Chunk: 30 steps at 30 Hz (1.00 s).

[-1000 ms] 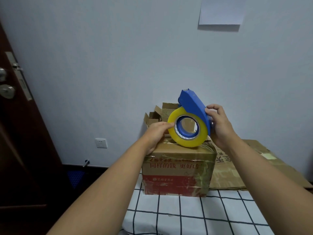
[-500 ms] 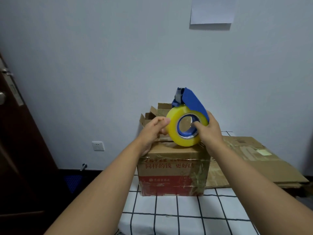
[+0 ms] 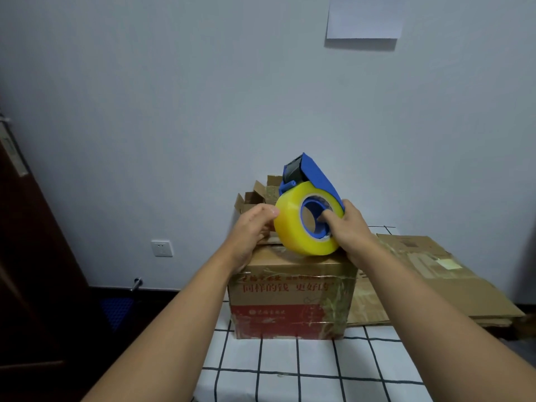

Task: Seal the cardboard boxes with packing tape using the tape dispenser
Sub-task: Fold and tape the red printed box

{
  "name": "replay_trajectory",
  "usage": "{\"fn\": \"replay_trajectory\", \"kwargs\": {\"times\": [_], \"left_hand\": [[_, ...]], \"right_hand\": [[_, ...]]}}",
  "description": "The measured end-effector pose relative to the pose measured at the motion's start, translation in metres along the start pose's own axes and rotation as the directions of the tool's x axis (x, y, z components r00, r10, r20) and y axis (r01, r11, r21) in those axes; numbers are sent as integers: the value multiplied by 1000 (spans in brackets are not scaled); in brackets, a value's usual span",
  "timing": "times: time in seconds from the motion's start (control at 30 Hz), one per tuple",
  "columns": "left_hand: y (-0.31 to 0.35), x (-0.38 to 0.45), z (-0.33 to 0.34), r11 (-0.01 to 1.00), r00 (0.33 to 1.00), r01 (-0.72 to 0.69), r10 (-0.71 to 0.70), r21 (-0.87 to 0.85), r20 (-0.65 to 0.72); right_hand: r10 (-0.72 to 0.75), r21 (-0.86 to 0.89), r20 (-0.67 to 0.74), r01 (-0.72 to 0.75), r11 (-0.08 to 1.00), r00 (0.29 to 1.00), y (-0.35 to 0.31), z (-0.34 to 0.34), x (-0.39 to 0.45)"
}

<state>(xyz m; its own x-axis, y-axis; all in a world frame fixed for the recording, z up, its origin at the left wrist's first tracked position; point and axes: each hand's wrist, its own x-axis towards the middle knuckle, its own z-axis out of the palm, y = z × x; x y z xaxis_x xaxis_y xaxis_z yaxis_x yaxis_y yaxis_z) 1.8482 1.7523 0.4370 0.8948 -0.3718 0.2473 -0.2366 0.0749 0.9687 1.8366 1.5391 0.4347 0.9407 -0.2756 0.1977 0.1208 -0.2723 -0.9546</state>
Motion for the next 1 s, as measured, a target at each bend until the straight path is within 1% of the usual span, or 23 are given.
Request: {"fn": "replay_trajectory", "kwargs": {"times": [0.2,0.3,0.37,0.4,0.5,0.6,0.67,0.73,0.83,0.93,1.0], "left_hand": [[5,-3,8,993,996,-81,84,84,-40],[15,0,11,992,984,-93,105,85,-143],[28,9,10,986,967,-108,133,126,-218],[36,14,9,980,961,-118,153,160,-230],[58,30,10,952,970,-97,156,289,-186],[71,40,15,911,990,-83,123,404,-72],[76,44,16,894,993,-91,114,440,-26],[80,48,17,882,990,-100,134,460,-41],[79,47,16,873,970,-139,214,467,-111],[79,41,16,886,961,-169,245,431,-127],[80,38,14,870,955,-182,267,458,-128]], "right_hand": [[10,3,11,-10,1000,1000,-1,-1,1],[1,3,15,-1,1000,1000,-2,-2,-1],[-7,11,17,6,1000,1000,-1,-3,-2],[-11,13,18,11,1000,1000,-1,-3,-2],[-21,6,8,21,1000,1000,-1,-3,-3],[-26,-4,-6,26,1000,1000,-1,-3,-4],[-36,-24,-10,36,999,999,-1,-2,-5],[-47,-29,-15,47,999,999,-1,-2,-5],[-48,-22,-9,48,999,999,-1,-3,-4],[-39,-28,-1,39,999,999,-1,-4,-3],[-40,-24,6,40,999,999,0,-4,-3]]}}
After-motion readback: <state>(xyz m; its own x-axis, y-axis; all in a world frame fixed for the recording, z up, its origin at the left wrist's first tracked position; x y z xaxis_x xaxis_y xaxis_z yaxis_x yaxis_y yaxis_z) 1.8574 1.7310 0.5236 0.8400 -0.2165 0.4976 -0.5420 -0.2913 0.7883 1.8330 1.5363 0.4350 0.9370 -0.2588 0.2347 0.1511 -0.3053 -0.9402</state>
